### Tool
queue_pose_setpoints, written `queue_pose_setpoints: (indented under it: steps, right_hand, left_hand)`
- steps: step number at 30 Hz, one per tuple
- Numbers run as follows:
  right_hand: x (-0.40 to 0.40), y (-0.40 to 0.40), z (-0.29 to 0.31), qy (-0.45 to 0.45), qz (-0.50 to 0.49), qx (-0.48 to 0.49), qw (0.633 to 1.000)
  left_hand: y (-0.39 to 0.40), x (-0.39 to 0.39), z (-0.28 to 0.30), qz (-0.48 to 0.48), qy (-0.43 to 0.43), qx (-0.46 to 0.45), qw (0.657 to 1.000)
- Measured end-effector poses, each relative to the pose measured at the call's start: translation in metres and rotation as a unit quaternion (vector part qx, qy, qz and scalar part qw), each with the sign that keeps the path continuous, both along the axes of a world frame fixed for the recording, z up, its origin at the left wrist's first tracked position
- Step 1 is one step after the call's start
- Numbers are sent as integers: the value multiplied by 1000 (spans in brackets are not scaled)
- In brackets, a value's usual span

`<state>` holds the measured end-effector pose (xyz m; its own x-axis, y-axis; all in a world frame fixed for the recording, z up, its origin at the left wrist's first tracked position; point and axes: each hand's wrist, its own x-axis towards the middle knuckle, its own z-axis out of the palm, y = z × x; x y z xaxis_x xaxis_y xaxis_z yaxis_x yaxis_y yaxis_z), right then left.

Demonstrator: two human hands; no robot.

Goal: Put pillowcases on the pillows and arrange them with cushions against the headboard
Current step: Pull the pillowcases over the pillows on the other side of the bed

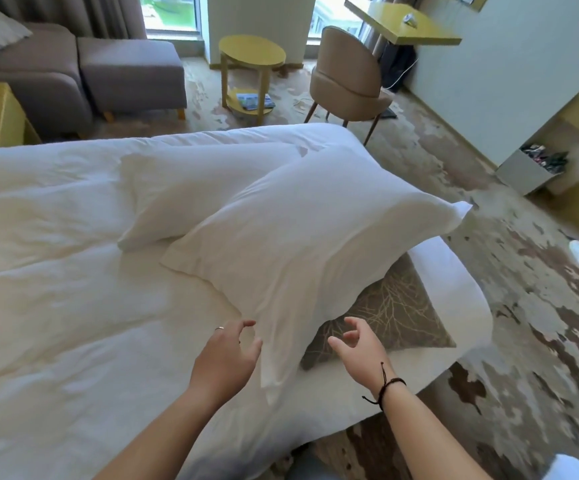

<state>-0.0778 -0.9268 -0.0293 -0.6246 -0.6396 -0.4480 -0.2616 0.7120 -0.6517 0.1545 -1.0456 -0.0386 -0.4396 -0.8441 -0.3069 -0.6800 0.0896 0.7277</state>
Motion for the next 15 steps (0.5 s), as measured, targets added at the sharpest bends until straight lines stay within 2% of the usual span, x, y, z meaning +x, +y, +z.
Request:
queue_pose_setpoints:
  steps: [4, 10, 15]
  right_hand:
    - [-48, -29, -10, -28, -23, -21, 999]
    - [-152, -64, -31, -113, -122, -65, 984]
    - [-221, -94, -56, -194, -223, -97, 950]
  left_hand:
    - [-16, -31, -1, 5, -41, -15, 999]
    - [-37, -110, 7, -24, -82, -79, 993]
    - [-48, -192, 10, -78, -129, -117, 982]
